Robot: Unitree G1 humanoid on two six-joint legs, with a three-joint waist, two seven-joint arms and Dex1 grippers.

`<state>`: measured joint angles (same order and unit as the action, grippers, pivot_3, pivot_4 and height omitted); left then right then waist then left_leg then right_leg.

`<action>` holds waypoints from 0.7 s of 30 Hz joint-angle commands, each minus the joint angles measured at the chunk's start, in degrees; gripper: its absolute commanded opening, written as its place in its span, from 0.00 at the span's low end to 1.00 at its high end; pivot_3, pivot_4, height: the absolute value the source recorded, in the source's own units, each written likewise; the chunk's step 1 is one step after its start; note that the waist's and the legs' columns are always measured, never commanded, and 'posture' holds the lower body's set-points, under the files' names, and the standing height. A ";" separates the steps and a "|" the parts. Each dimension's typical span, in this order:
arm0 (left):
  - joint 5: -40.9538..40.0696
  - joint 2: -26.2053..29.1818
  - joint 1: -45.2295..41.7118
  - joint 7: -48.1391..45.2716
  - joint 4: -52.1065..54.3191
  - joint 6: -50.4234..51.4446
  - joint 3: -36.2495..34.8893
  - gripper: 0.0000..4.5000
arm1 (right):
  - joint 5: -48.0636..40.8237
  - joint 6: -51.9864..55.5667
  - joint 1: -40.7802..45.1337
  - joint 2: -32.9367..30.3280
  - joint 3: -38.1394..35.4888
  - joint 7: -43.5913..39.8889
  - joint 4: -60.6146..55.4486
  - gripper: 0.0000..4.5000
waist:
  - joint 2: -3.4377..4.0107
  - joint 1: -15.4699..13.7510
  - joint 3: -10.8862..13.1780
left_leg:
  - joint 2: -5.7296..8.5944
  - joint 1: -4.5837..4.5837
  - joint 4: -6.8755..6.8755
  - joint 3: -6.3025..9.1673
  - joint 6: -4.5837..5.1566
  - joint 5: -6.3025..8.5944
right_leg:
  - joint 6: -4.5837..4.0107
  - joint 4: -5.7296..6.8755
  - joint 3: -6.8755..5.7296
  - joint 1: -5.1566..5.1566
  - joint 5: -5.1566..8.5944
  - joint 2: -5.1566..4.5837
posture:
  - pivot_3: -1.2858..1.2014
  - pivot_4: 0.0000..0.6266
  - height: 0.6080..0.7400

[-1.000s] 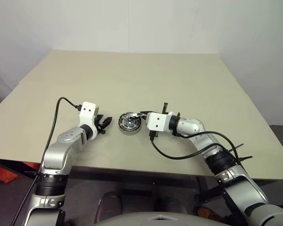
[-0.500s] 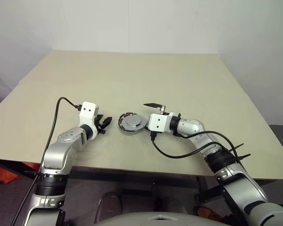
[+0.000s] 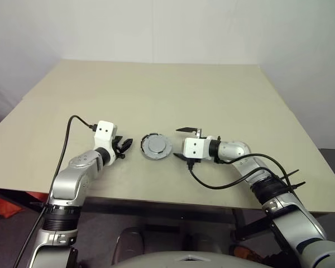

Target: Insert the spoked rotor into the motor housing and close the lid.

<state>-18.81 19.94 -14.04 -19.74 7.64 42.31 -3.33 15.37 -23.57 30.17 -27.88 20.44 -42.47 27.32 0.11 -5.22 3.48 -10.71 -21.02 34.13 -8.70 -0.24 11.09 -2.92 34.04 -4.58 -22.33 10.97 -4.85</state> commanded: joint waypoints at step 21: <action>-0.09 1.35 -0.89 -1.41 1.88 -0.96 -1.68 0.53 | -27.32 40.66 3.81 12.73 -9.81 -10.23 -15.21 0.99 | 0.02 0.86 0.02 | -0.06 0.04 0.13 0.04 -0.27 -0.16 | -0.14 0.70 0.06 -0.28 0.09 0.01 | 0.52 0.00 1.00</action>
<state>-18.87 20.61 -14.55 -20.85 7.59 42.23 -3.97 -11.31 18.11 33.10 -15.28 10.09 -51.23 15.78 0.13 -4.36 3.50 -10.78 -20.97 34.26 -8.66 -0.52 10.92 -3.05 34.74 -4.52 -22.61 11.06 -4.83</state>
